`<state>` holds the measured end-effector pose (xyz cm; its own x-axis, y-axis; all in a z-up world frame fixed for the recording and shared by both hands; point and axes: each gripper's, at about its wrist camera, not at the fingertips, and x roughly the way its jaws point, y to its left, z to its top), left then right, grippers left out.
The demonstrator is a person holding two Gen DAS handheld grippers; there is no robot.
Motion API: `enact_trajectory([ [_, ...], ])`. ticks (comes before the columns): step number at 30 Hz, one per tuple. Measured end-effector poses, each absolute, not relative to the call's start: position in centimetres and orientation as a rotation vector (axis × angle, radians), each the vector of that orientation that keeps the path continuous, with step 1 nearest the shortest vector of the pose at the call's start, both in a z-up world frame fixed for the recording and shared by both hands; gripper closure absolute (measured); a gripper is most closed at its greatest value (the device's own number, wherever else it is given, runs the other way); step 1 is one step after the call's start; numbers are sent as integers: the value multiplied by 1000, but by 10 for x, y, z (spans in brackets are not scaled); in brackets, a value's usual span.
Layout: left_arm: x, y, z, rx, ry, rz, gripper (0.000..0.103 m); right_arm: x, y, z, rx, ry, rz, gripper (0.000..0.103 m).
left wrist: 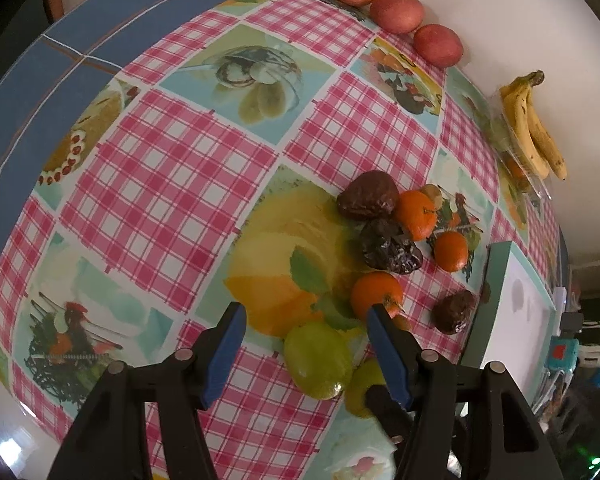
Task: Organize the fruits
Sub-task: 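Move the right gripper down toward the large green pear, then close the right gripper on the large green pear and lift it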
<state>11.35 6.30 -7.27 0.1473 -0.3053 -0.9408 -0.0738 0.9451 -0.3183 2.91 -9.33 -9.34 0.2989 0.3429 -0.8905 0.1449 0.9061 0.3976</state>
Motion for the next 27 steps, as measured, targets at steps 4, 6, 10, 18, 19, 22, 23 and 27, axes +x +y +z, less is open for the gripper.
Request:
enact_trajectory([
  [4,112,61,-75,-313,1432,-173,37,29,-102,-84,432,1240,111,66],
  [6,110,61,-78,-308,1445,-177,37,28,-108,-81,430,1231,96,66],
  [10,104,59,-81,-301,1465,-187,51,27,-113,-84,465,1241,107,66],
  [18,96,53,-80,-289,1466,-218,62,24,-121,-82,481,1241,89,66],
  [19,96,52,-80,-285,1463,-218,62,23,-121,-82,482,1240,88,66],
  [22,97,51,-79,-276,1455,-215,63,23,-120,-82,476,1241,89,66],
  [23,97,51,-78,-268,1451,-211,63,24,-120,-82,476,1241,92,66],
  [27,101,60,-72,-261,1416,-166,63,25,-117,-84,481,1249,106,61],
])
